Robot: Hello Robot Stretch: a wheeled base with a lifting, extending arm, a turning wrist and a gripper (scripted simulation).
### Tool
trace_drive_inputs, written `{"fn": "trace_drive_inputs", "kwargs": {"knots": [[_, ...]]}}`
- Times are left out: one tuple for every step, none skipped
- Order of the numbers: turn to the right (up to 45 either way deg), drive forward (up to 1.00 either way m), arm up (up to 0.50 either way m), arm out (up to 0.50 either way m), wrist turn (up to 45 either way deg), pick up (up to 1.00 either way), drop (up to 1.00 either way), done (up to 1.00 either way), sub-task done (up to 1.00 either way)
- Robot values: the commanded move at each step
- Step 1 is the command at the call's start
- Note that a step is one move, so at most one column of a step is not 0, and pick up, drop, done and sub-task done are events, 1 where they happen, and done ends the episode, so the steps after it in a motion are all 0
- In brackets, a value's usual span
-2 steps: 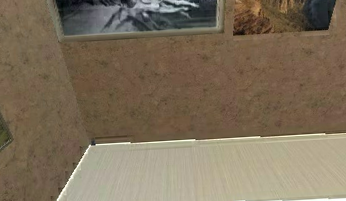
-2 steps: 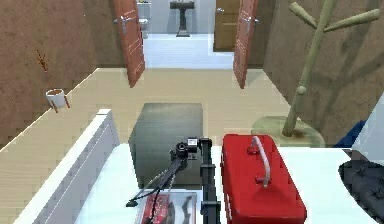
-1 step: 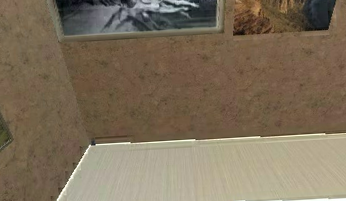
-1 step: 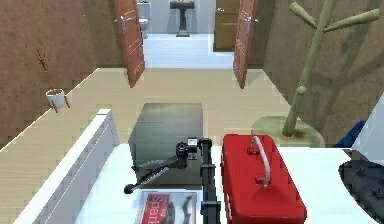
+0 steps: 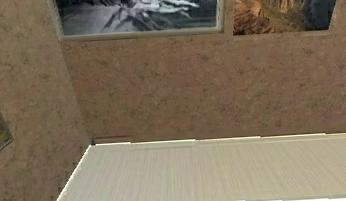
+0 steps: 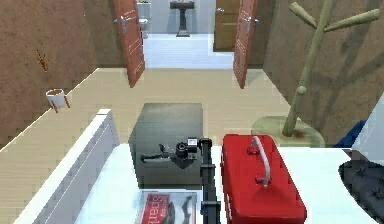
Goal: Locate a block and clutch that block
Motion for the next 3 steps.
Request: {"fn": "trace_drive_inputs", "kwargs": {"knots": [[0.0, 0.0, 0.0, 0.0, 42.0, 0.0, 0.0, 0.0, 0.0], [0.0, 0.0, 0.0, 0.0, 0.0, 1.0, 0.0, 0.0, 0.0], [0.0, 0.0, 0.1, 0.0, 0.0, 0.0, 0.0, 0.0, 0.0]]}}
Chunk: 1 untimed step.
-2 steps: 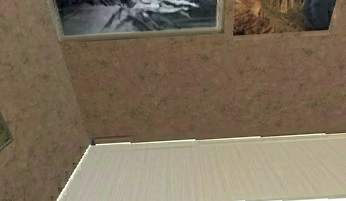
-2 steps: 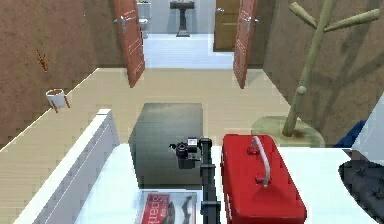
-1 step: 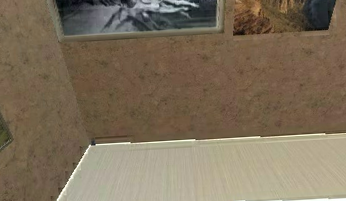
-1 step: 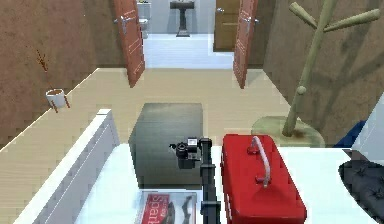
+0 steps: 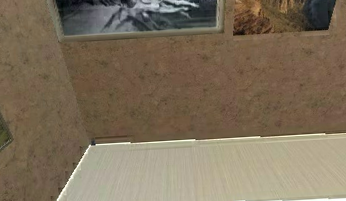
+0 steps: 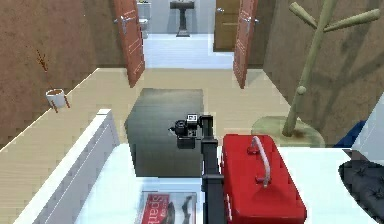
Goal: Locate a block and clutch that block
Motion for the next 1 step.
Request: {"fn": "trace_drive_inputs", "kwargs": {"knots": [[0.0, 0.0, 0.0, 0.0, 0.0, 0.0, 0.0, 1.0, 0.0]]}}
